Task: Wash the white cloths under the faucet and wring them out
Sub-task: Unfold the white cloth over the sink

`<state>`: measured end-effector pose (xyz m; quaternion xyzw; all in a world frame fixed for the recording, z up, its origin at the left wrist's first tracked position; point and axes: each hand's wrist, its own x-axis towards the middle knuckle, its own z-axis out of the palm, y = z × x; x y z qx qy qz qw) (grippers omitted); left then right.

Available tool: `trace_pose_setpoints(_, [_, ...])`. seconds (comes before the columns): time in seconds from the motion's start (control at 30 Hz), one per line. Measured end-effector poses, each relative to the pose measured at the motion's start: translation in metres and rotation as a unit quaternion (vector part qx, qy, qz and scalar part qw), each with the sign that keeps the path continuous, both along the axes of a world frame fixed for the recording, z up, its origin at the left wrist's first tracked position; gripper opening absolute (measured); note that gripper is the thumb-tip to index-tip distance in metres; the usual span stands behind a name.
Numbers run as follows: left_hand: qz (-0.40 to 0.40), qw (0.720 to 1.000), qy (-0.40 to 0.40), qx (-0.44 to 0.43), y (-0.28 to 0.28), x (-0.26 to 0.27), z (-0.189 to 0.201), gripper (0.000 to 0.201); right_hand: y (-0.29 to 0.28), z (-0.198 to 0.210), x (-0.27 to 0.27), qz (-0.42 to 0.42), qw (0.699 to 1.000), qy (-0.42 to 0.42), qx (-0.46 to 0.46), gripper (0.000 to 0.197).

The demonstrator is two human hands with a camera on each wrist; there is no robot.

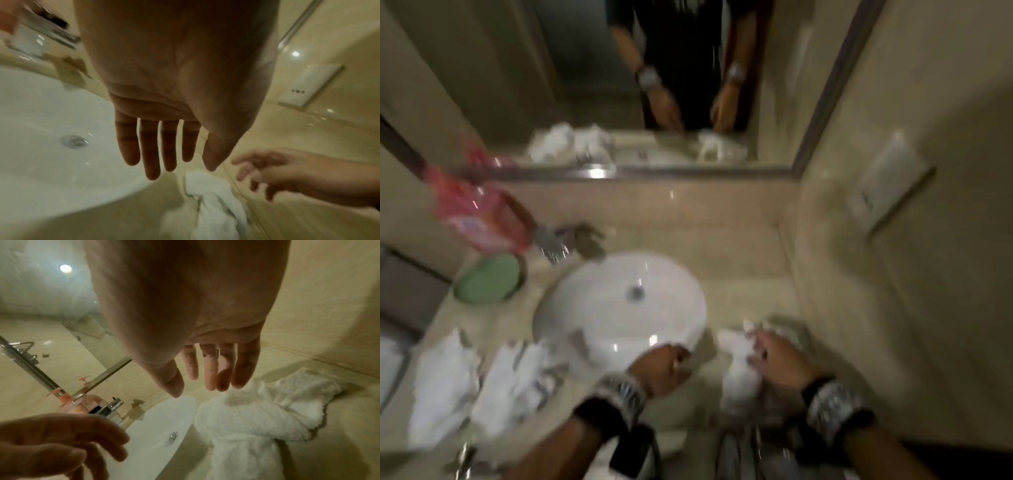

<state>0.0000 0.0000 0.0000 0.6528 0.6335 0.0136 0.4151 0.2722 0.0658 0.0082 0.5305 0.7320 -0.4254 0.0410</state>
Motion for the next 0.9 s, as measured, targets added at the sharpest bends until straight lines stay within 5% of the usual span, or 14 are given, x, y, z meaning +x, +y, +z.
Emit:
trace_pose_setpoints(0.13, [-0.019, 1.000, -0.004, 0.014, 0.026, 0.059, -0.023, 0.063, 0.032, -0.021, -0.002, -0.032, 0.998, -0.018, 0.054, 0.053])
trace_pose_setpoints(0.3, [0.057, 0.997, 0.043, -0.033, 0.019, 0.119, -0.051, 0.092, 0.024, -0.047, -0.008, 0.087, 0.985, -0.131, 0.075, 0.071])
trace_pose_setpoints(0.4, [0.113, 0.991, 0.070, -0.032, 0.020, 0.139, -0.056, 0.077, 0.020, -0.057, -0.012, 0.090, 0.976, -0.166, 0.109, 0.066])
trace_pose_setpoints(0.57, [0.123, 0.991, 0.041, -0.042, 0.032, 0.131, -0.055, 0.020, 0.030, -0.049, -0.006, 0.117, 0.968, -0.186, 0.123, 0.028])
trace_pose_setpoints(0.67, [0.157, 0.987, 0.026, 0.010, 0.033, 0.108, -0.049, 0.039, 0.041, -0.029, -0.016, 0.079, 0.988, -0.085, 0.099, 0.025])
trace_pose_setpoints(0.77, [0.310, 0.932, -0.186, 0.017, 0.034, 0.074, -0.030, 0.024, 0.051, -0.005, -0.040, -0.012, 0.996, 0.066, 0.052, 0.018])
trace_pose_setpoints(0.9, [0.448, 0.829, -0.327, 0.069, 0.038, 0.009, 0.002, 0.013, 0.061, 0.027, -0.078, -0.091, 0.978, 0.185, -0.013, 0.058])
